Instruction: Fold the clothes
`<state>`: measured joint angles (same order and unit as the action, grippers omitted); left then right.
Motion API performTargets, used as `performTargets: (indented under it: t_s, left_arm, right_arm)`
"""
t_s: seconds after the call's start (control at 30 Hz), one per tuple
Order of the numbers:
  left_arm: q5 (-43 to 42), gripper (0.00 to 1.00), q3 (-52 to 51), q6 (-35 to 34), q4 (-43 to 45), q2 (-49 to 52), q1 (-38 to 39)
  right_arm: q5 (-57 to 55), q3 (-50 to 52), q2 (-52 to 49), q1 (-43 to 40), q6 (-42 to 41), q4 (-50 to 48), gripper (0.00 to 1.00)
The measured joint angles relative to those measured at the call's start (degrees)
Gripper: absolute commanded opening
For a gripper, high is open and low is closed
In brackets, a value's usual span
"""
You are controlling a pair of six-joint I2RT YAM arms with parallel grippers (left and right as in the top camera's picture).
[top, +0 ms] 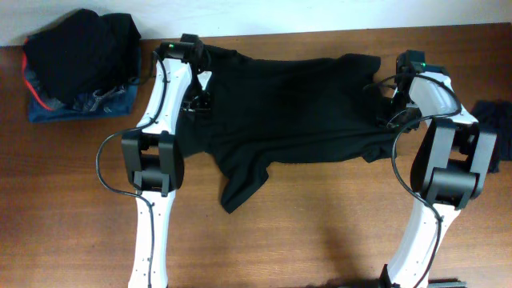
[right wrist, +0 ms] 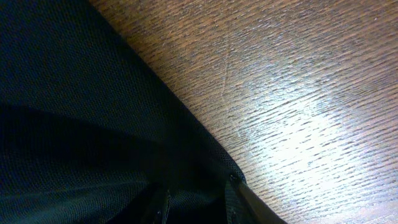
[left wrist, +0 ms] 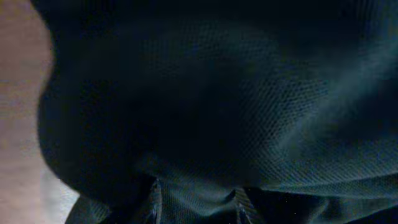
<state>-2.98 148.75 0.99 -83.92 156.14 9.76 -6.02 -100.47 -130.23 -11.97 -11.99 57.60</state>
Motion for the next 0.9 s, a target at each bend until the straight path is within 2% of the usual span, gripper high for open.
performTargets:
  t_s: [0.13, 0.17, 0.27, 0.3, 0.4, 0.57, 0.73, 0.8, 0.9]
  left_arm:
    - [0.2, 0.39, 0.1, 2.0, 6.1, 0.0, -2.6]
    - [0.2, 0.39, 0.2, 2.5, 7.9, 0.0, -3.5]
    - [-0.1, 0.39, 0.2, 3.5, 9.4, 0.1, -4.5]
    - [-0.2, 0.39, 0.1, 4.1, 9.5, 0.1, -4.6]
    - [-0.1, 0.39, 0.3, 4.8, 9.2, 0.1, -4.6]
    - [0.7, 0.39, 5.0, 5.4, 3.4, 2.0, -4.5]
    - [-0.5, 0.39, 18.3, 5.5, -10.4, 5.6, -3.9]
    - [-2.6, 0.38, 24.2, 5.5, -12.5, 5.6, -3.0]
    - [-5.5, 0.38, 27.6, 5.5, -12.5, 5.2, -1.2]
  right_arm:
    - [-0.4, 0.0, 0.0, 0.0, -0.2, 0.1, 0.36]
    - [-0.4, 0.0, 0.0, 0.0, -0.7, 0.2, 0.41]
    - [-1.5, 0.0, 0.1, -0.1, -1.6, 0.3, 0.65]
    - [-2.0, 0.0, 0.1, -0.2, -1.6, 0.3, 0.71]
    - [-3.0, -0.2, 0.2, -0.5, -1.5, 0.7, 0.78]
    - [-2.6, -3.0, -0.2, -0.6, -1.5, 6.2, 0.81]
    - [0.5, -9.9, -0.3, -0.8, -1.5, 13.9, 0.80]
    - [3.0, -11.7, -0.3, -0.8, -1.4, 15.7, 0.80]
    - [6.1, -11.9, 0.2, -0.8, -0.4, 16.8, 0.80]
